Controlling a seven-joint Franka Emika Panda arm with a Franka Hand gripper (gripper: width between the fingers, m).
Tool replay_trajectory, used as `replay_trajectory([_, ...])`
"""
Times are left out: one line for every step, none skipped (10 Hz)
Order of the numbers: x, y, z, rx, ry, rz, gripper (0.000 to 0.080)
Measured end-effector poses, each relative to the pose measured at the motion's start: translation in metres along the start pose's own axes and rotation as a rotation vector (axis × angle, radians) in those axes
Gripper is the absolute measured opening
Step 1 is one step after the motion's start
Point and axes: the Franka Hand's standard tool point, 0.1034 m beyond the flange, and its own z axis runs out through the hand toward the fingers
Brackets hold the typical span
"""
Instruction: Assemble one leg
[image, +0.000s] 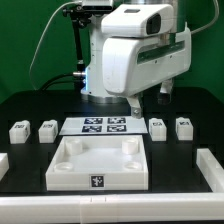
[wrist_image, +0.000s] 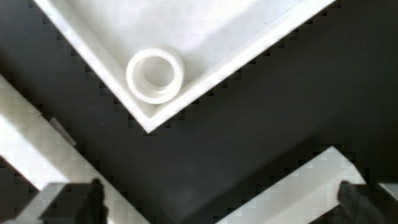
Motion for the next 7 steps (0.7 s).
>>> replay_trajectory([0.0000, 0.0000, 0.0000, 0.000, 0.000, 0.000, 0.0650])
replay_trajectory([0.0000, 0.0000, 0.0000, 0.000, 0.000, 0.000, 0.0650])
replay_trajectory([0.0000, 0.0000, 0.0000, 0.000, 0.000, 0.000, 0.0650])
replay_trajectory([0.0000, 0.0000, 0.0000, 0.000, 0.000, 0.000, 0.0650])
replay_trajectory([0.0000, 0.0000, 0.0000, 0.000, 0.000, 0.000, 0.0650])
replay_trajectory([0.0000, 0.0000, 0.0000, 0.000, 0.000, 0.001, 0.0650])
replay_trajectory([0.0000, 0.0000, 0.0000, 0.000, 0.000, 0.001, 0.0650])
